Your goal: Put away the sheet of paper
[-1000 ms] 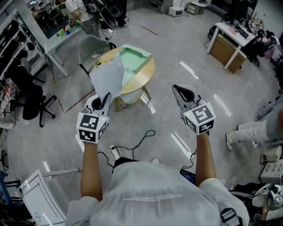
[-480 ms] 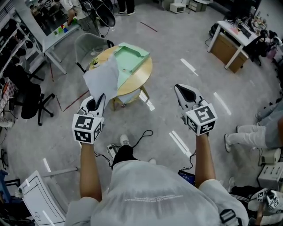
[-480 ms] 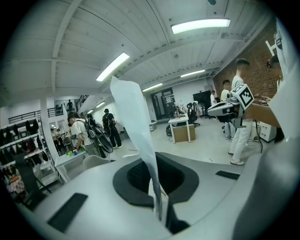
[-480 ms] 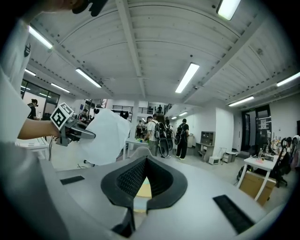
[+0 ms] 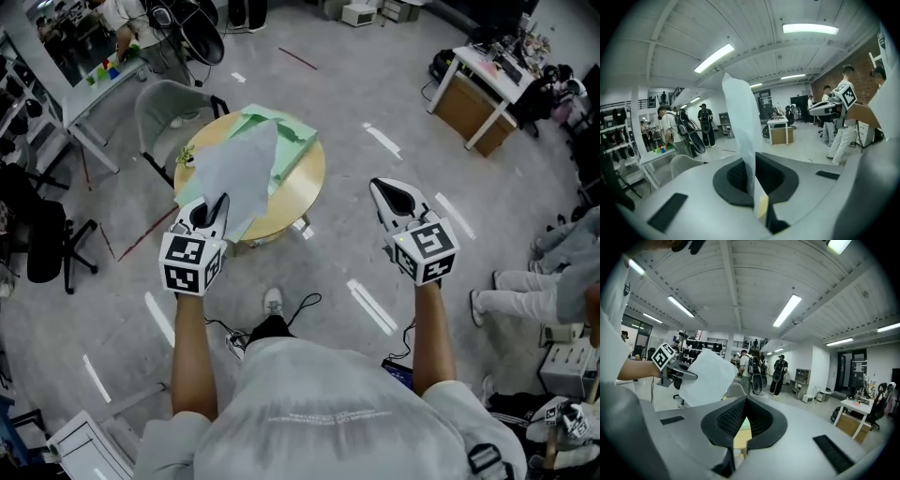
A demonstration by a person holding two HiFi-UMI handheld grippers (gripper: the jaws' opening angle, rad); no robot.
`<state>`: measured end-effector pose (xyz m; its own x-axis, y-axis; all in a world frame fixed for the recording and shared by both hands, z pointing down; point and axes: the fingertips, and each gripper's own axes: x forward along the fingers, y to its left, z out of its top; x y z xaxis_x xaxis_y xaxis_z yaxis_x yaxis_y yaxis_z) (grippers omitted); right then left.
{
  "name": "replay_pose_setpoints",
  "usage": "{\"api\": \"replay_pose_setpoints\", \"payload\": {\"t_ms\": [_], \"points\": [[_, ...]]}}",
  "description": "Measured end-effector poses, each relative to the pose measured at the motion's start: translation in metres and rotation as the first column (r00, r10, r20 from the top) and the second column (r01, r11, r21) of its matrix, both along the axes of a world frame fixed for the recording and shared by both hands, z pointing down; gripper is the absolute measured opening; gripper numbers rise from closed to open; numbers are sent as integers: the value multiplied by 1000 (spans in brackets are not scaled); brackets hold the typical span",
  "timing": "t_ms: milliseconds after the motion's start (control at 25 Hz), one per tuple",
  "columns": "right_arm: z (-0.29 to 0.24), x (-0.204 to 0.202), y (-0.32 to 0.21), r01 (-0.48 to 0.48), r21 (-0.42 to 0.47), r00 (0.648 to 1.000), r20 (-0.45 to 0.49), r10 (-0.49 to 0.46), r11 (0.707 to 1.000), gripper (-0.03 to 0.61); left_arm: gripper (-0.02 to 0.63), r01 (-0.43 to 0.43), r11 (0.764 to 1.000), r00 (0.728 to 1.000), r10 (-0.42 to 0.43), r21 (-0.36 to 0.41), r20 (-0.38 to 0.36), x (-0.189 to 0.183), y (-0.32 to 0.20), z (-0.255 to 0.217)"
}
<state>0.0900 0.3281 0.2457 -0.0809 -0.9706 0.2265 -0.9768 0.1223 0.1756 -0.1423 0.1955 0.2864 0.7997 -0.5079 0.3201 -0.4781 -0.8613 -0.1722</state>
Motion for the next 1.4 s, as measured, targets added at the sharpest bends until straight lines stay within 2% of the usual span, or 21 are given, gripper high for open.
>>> {"api": "replay_pose_setpoints", "payload": {"t_ms": [280,640,920,1160,1400], "points": [[-11,-5,-108,-53,4,999,5,53,999,26,17,-80,997,997,80,-18,-11,15,-106,-4],[0,-6,-181,-117,-29,993,15,118,993,26,17,-104,993,994,102,-47,-43,9,-188,5],[9,-14,-218,-142,-63,989,28,144,988,26,17,-102,991,993,95,-89,-76,-5,-230,12],[24,-32,-234,-91,-114,996,-7,91,989,26,17,-81,988,992,68,-134,-104,-15,-249,23],[39,-31,-246,-44,-139,998,26,48,989,26,17,-60,984,994,44,-167,-102,-14,-250,40]]}}
